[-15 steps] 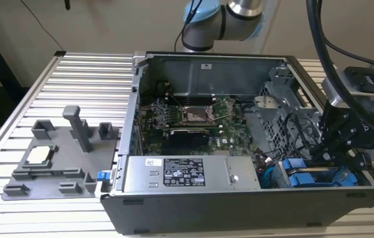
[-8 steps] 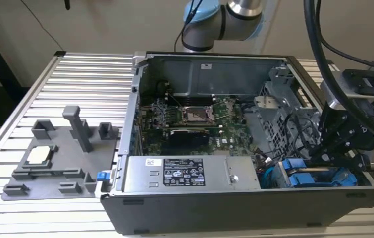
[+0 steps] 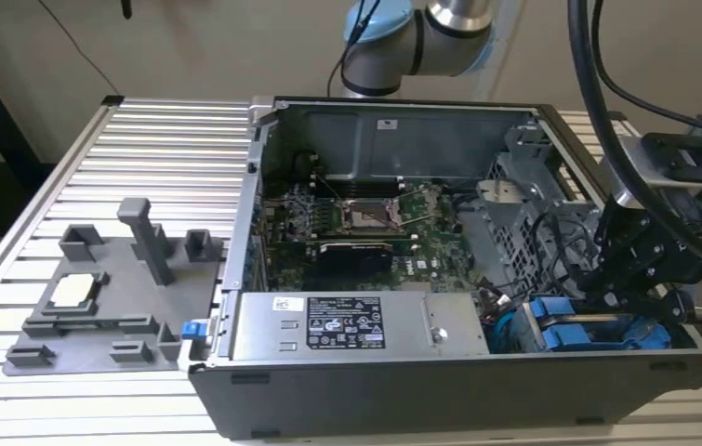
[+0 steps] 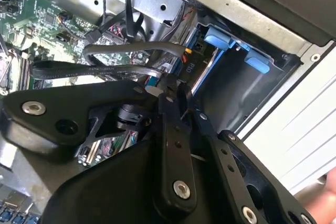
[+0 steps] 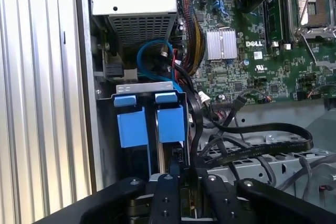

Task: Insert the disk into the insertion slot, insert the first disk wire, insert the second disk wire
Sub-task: 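Insert the second disk wire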

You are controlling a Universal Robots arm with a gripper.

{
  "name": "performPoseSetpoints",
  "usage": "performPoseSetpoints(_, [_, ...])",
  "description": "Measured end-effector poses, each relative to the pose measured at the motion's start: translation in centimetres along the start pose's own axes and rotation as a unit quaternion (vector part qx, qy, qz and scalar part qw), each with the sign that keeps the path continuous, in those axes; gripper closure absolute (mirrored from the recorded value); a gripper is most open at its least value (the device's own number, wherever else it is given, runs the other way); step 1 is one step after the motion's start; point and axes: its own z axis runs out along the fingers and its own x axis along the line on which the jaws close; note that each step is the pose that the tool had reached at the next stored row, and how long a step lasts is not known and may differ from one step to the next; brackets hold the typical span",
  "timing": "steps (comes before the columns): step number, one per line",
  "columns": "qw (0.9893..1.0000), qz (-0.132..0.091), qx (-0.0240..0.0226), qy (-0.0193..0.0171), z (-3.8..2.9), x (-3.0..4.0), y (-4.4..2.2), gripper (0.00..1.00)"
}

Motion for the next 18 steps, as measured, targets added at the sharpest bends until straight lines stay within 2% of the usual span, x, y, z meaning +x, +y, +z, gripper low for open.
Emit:
performPoseSetpoints(1, [1.0, 0.0, 0.0, 0.0002, -0.02, 0.0, 0.0, 0.77])
performPoseSetpoints(2, [1.0, 0.0, 0.0, 0.0004, -0.04, -0.01, 0.0, 0.7])
performPoseSetpoints(6, [1.0, 0.0, -0.0008, 0.0009, -0.21, -0.02, 0.02, 0.7])
performPoseSetpoints(10, [1.0, 0.0, -0.0011, 0.0011, -0.7, -0.08, 0.05, 0.7])
performPoseSetpoints(18, [1.0, 0.0, -0.0012, 0.001, -2.67, -0.32, 0.21, 0.7])
